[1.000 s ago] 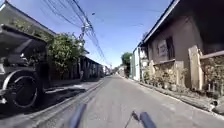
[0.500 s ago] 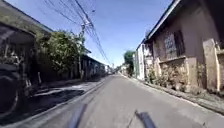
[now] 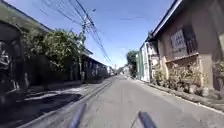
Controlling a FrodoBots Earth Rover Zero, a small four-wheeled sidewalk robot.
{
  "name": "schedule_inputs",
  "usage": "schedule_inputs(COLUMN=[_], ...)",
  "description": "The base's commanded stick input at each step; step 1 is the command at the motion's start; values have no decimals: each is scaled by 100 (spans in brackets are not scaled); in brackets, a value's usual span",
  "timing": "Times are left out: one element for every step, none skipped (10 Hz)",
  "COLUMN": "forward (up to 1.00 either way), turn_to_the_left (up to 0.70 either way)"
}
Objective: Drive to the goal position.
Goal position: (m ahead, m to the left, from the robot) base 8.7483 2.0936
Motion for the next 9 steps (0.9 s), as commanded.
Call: schedule_inputs(forward=[100,100,100,100,100,100,100,100,100], turn_to_the_left=[0,0,-21,-40,-40,-24,-7,-2,0])
